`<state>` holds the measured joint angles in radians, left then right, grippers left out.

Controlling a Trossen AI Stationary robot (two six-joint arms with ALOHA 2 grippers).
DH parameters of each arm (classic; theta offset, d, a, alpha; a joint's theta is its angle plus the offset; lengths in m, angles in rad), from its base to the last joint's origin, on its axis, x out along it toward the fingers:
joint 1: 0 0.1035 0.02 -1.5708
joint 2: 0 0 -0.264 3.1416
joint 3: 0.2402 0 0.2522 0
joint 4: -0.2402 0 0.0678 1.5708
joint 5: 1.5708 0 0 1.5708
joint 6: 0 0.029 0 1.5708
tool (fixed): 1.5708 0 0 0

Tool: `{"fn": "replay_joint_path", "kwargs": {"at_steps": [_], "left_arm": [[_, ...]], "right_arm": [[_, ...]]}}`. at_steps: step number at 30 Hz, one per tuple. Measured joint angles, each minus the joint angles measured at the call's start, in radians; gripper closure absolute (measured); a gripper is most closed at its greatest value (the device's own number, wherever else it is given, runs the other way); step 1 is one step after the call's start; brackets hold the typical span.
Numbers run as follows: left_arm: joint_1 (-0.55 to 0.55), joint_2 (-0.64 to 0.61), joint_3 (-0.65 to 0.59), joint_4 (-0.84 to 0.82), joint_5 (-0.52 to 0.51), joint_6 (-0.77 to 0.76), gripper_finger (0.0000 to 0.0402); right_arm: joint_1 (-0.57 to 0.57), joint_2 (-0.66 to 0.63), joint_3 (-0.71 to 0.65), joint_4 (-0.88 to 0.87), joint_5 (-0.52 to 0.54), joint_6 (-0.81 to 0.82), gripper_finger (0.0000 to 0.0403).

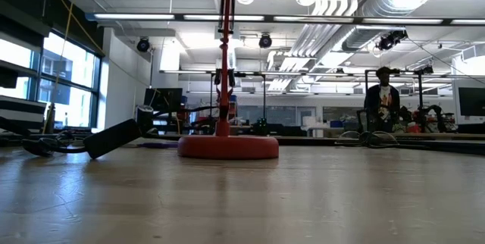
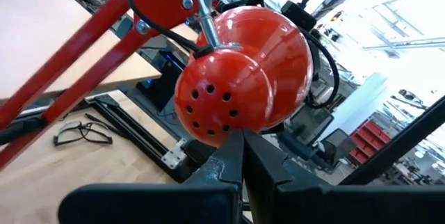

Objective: Screw lightbulb
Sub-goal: Insert the lightbulb on the lamp

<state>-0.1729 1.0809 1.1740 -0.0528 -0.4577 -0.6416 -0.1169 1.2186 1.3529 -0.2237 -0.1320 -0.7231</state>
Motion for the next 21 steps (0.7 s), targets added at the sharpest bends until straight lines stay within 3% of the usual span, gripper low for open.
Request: {"fn": "replay_joint_path", "kwargs": {"at_steps": [21], "left_arm": [[0.036,0.000,0.000,0.040,0.031,0.097,0.0401]], "right_arm": [[0.000,0.000,0.000,-0.005,-0.039,-0.017,0.0174]]}}
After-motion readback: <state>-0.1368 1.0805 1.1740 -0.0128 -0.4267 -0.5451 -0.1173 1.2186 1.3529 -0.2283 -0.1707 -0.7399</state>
